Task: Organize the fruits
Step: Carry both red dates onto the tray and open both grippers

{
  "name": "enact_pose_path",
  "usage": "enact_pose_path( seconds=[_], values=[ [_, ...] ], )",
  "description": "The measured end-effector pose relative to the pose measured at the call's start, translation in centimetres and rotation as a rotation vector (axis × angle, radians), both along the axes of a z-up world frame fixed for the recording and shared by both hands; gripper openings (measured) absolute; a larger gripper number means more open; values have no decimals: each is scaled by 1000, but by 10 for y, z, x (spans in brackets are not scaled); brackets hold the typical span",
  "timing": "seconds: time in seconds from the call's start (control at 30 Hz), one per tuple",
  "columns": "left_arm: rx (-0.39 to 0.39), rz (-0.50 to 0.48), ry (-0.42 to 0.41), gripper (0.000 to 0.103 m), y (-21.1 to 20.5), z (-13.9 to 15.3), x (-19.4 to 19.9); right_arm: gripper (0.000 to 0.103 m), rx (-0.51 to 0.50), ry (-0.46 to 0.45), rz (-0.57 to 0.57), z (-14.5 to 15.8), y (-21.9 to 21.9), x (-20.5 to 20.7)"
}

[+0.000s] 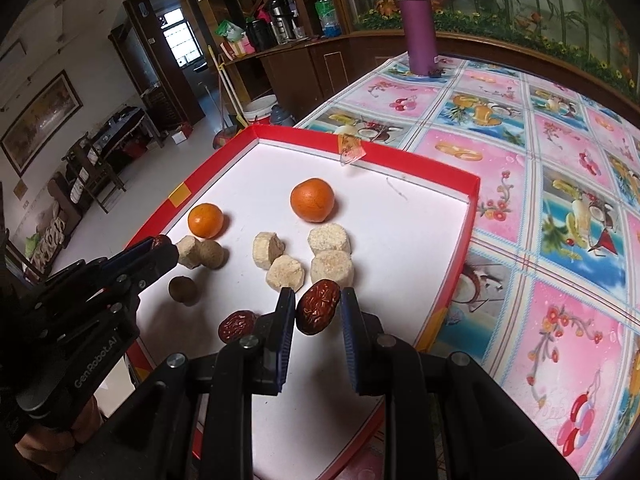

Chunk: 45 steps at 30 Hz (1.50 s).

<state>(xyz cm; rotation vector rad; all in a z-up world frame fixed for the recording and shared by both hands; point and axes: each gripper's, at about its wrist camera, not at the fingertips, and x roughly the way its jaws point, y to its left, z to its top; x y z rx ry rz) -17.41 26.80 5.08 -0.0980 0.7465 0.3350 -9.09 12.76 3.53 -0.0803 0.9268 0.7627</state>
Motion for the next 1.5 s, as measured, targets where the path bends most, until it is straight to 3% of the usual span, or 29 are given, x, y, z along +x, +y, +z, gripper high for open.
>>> enact_pose_path(
  seconds=[0.33, 0.57, 0.87, 1.1, 1.3, 1.5],
  values=[
    [45, 19, 66, 18, 0, -6, 3, 21, 38, -16, 31, 4, 0, -4],
    [67, 27, 41, 18, -6, 2, 3, 21, 23, -37, 35, 6, -2, -11],
    [18, 37, 49, 18, -3, 1, 2, 21, 19, -48, 16, 13, -3, -7],
    [31, 36, 52, 18, -7, -4, 6, 21, 6, -13, 3, 0, 2, 2],
    [-3, 39, 71, 18, -2, -14, 9, 21, -8, 6, 8, -9, 8, 5],
    [25, 49, 81, 18, 3, -16, 20, 21, -24, 19, 24, -17, 21, 11]
  ],
)
